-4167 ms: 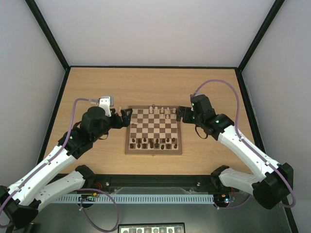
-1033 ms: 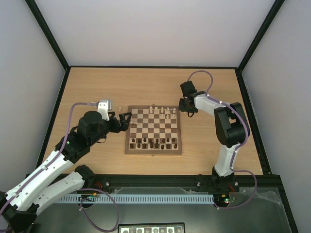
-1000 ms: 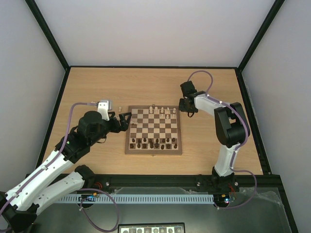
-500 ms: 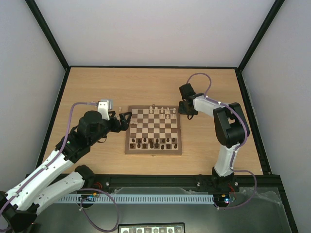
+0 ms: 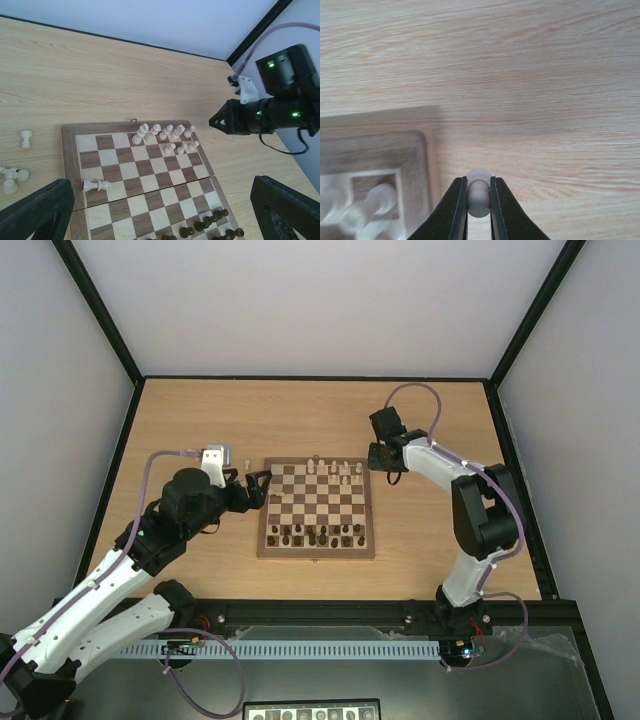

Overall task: Set up the chess pieces on the board
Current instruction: Pick up the chess piece at the center of the board, then place the chess piece on the chessboard.

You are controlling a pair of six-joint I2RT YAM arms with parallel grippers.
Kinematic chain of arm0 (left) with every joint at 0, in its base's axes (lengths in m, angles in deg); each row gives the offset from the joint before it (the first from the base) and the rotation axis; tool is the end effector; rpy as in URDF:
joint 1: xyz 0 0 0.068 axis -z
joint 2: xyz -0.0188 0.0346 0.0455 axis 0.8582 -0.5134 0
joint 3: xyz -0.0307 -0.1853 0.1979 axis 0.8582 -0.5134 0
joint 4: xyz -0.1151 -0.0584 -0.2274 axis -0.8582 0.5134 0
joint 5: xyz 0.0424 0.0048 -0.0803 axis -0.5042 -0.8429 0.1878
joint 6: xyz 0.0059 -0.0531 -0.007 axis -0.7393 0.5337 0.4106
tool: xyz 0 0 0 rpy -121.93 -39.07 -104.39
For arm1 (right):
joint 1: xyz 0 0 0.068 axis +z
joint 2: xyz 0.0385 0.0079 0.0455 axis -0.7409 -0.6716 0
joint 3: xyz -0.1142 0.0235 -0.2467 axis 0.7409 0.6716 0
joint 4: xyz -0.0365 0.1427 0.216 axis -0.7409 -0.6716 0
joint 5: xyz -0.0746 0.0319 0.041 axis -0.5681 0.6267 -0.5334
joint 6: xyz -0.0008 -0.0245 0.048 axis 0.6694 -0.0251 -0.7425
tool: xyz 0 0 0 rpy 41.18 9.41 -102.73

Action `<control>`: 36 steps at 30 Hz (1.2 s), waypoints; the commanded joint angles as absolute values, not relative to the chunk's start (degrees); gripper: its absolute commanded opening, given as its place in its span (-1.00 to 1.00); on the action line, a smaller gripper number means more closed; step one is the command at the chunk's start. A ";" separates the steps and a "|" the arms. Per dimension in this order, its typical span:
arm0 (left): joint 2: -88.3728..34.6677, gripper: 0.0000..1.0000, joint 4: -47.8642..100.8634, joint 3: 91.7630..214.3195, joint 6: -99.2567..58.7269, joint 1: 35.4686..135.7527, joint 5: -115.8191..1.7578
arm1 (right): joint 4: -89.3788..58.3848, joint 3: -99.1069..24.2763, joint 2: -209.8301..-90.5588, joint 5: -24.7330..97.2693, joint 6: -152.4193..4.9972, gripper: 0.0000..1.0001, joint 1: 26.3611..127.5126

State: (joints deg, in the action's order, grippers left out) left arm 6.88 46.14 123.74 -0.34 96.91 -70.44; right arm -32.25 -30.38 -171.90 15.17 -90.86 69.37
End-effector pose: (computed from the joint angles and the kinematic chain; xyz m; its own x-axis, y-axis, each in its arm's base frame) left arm 0.1375 -0.1026 0.3234 -0.4730 -0.2917 -0.8314 0.3462 0.8062 -0.4798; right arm 0.3586 0.1327 0.1979 -0.7560 0.1260 -0.6424 0.0921 0.9920 0.0862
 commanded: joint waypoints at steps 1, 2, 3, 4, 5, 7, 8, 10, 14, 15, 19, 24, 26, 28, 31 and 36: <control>6.78 0.99 45.86 123.03 -0.46 96.55 -71.04 | -38.05 -30.59 -166.18 13.85 -90.64 -0.92 72.68; 6.77 0.99 46.03 123.12 -0.44 96.55 -71.16 | -38.69 -31.04 -165.26 13.67 -90.67 -0.92 73.79; 6.86 0.99 46.22 123.23 -0.51 96.60 -71.29 | -39.56 -31.56 -164.47 13.59 -90.75 -0.92 75.00; 7.04 0.99 46.37 123.26 -0.54 96.56 -71.39 | -40.32 -32.14 -163.78 13.93 -90.72 -0.92 76.36; 7.18 0.99 46.44 123.25 -0.49 96.55 -71.44 | -40.91 -32.58 -163.20 14.66 -90.72 -0.91 77.43; 7.76 0.99 46.53 123.16 -0.33 96.55 -71.44 | -41.90 -33.65 -162.12 14.88 -91.18 -0.91 80.28; 7.99 0.99 46.65 123.23 -0.25 96.55 -71.44 | -42.23 -34.26 -162.01 15.27 -91.35 -0.91 81.72; 8.42 0.99 46.76 123.11 -0.16 96.55 -71.51 | -42.74 -35.53 -162.28 16.35 -91.73 -0.91 84.32; 9.11 0.99 47.21 123.12 0.04 96.55 -71.45 | -43.94 -38.60 -165.30 15.24 -92.45 -0.90 89.04; 9.26 0.99 47.38 123.00 0.06 96.55 -71.47 | -44.01 -39.43 -166.23 15.29 -92.61 -0.90 89.68; 10.07 0.99 47.89 122.97 -0.03 96.55 -71.93 | -44.43 -41.73 -170.01 14.55 -93.11 -0.91 92.26; 11.12 0.99 48.63 122.98 -0.24 96.55 -72.41 | -44.56 -42.82 -173.04 13.64 -93.89 -0.91 93.50; 11.35 0.99 48.72 122.89 -0.35 96.55 -72.56 | -44.21 -42.49 -173.51 13.32 -94.25 -0.91 93.59; 11.40 0.99 48.75 122.76 -0.36 96.55 -72.59 | -43.81 -42.25 -174.09 13.22 -94.44 -0.91 93.67; 11.38 0.99 48.53 122.56 -0.40 96.55 -72.60 | -43.14 -42.35 -175.57 12.49 -94.49 -0.90 93.68; 11.53 0.99 48.59 122.59 -0.52 96.55 -72.89 | -42.59 -43.54 -178.68 11.07 -94.58 -0.87 93.67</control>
